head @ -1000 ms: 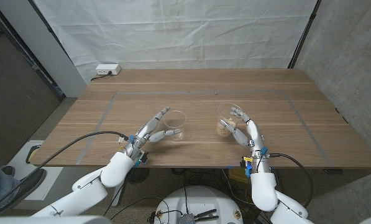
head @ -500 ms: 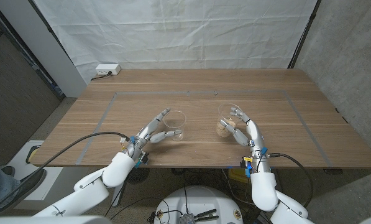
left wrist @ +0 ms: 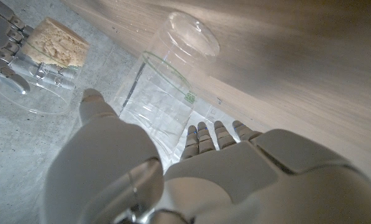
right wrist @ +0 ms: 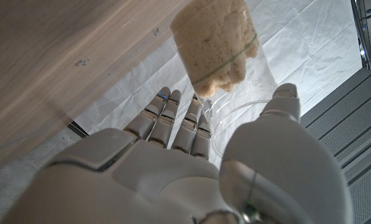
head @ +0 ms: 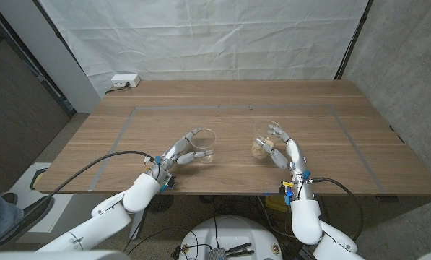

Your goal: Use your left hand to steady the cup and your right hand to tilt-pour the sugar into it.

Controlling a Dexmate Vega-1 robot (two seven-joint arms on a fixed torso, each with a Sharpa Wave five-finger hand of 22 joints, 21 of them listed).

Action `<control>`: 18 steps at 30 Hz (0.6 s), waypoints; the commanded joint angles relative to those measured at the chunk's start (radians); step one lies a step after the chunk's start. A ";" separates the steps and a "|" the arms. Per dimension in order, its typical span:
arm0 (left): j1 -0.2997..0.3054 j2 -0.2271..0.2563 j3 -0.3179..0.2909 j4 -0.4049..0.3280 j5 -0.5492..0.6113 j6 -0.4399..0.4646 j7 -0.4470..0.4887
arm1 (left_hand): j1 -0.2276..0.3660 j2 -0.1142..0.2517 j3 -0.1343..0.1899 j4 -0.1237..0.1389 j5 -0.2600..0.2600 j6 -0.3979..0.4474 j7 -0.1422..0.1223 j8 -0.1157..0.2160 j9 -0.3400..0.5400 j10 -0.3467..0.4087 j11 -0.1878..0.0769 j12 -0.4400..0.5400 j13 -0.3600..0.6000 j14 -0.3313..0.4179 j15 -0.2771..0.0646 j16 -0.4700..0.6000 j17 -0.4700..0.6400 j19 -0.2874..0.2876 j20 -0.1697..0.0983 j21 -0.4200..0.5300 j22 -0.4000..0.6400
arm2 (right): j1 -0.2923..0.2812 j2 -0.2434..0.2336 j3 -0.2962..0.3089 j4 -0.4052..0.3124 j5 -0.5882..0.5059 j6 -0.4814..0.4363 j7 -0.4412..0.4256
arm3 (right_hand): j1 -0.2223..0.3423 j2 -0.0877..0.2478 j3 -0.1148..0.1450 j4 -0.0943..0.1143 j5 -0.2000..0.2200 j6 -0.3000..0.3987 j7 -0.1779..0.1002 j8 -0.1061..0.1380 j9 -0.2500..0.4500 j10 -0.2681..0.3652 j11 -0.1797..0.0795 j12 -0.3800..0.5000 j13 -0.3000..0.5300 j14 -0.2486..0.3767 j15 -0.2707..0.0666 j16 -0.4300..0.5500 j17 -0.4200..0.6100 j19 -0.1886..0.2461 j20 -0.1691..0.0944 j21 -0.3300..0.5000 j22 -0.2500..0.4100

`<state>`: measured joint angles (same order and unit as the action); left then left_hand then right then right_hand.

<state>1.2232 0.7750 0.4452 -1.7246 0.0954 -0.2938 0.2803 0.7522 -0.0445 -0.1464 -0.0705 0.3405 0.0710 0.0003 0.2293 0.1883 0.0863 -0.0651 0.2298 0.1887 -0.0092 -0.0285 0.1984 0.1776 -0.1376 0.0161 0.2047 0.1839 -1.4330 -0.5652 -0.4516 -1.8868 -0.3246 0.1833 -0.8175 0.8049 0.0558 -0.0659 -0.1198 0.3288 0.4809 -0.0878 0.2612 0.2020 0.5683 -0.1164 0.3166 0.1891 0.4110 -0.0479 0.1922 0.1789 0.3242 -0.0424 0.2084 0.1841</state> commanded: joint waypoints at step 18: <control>-0.056 -0.045 -0.004 0.083 -0.092 -0.116 -0.053 | 0.156 0.115 0.027 -0.031 -0.013 0.379 -0.078 0.071 0.001 0.359 -0.094 0.041 0.000 0.308 -0.068 0.039 0.001 0.128 -0.022 0.027 0.000 | -0.001 0.006 -0.003 -0.024 -0.019 -0.030 -0.010 | 0.003 0.018 -0.003 0.005 -0.007 0.035 -0.023 -0.008 0.003 0.009 -0.002 -0.007 0.004 0.005 -0.063 -0.001 0.006 0.010 -0.046 0.000 0.005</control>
<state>1.1690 0.7380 0.4551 -1.6599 0.0360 -0.3757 0.2363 0.9020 0.0623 -0.1209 -0.1066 0.3323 0.4470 -0.0841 0.3001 0.1859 0.4390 -0.1683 0.2744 0.1859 0.2879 -0.0409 0.2331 0.1767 -0.0142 -0.0105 0.2272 0.1813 -1.4367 -0.5573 -0.4504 -1.8918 -0.3320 0.1761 -0.8372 0.8044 0.0643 -0.0689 -0.1171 0.3249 0.4831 -0.0855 0.2545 0.2019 0.5683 -0.1164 0.3090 0.1891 0.4110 -0.0479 0.1922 0.1812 0.3243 -0.0424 0.2084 0.1841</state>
